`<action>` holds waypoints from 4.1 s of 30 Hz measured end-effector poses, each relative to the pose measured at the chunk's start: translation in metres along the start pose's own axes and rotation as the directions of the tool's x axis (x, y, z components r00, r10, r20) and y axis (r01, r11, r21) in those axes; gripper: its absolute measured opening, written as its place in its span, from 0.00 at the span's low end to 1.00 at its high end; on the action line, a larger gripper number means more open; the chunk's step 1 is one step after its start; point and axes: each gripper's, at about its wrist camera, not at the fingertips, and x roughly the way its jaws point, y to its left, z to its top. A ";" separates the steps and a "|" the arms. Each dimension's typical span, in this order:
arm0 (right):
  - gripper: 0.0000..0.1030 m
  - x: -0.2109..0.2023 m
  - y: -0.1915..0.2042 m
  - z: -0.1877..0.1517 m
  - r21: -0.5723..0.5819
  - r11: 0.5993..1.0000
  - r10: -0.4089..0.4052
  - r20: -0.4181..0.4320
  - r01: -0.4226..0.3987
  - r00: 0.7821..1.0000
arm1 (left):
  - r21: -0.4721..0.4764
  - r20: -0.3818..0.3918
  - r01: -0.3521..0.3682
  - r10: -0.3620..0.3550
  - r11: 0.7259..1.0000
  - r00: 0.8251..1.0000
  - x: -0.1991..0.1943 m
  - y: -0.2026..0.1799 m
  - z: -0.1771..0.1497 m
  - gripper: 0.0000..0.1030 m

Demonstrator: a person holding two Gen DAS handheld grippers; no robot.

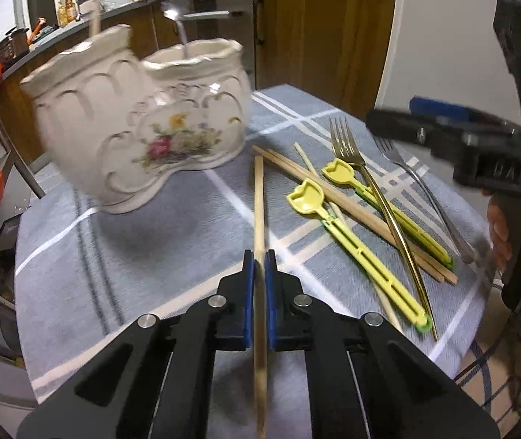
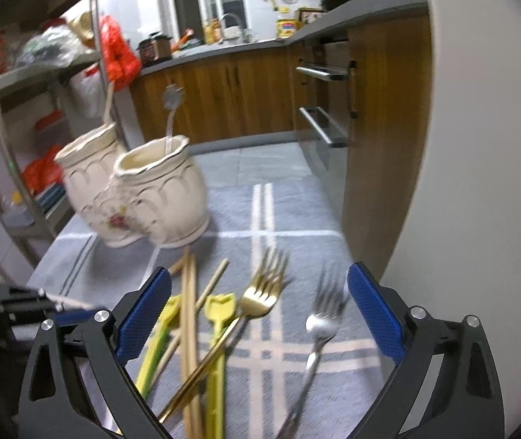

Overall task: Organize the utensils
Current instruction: 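Grasp another wooden chopstick with the left tool while the right tool grasps a yellow plastic spoon, then carry the chopstick to the larger cup while the right tool carries the yellow spoon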

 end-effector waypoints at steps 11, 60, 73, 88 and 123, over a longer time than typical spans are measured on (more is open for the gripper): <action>0.49 -0.004 0.064 -0.025 -0.148 0.987 0.032 -0.144 -0.054 0.989 | -0.032 0.106 0.001 0.002 0.999 0.994 -0.045 0.037 -0.030 0.06; 0.10 -0.015 0.085 -0.007 -0.148 0.984 0.086 -0.088 -0.099 0.992 | 0.070 0.010 0.054 -0.055 0.996 0.998 -0.022 0.043 -0.049 0.06; 0.10 -0.032 0.063 0.056 -0.023 0.990 0.143 0.255 -0.141 0.956 | -0.013 0.527 0.088 -0.068 0.996 0.847 -0.102 0.085 -0.012 0.06; 0.10 0.036 0.033 0.129 0.179 0.945 0.183 0.408 -0.275 0.894 | -0.168 0.675 0.229 -0.057 0.959 0.735 -0.068 0.158 0.094 0.06; 0.10 0.084 0.090 0.105 -0.150 0.984 0.127 0.208 -0.097 0.970 | -0.194 0.535 0.076 0.040 0.978 0.844 -0.038 0.154 0.076 0.06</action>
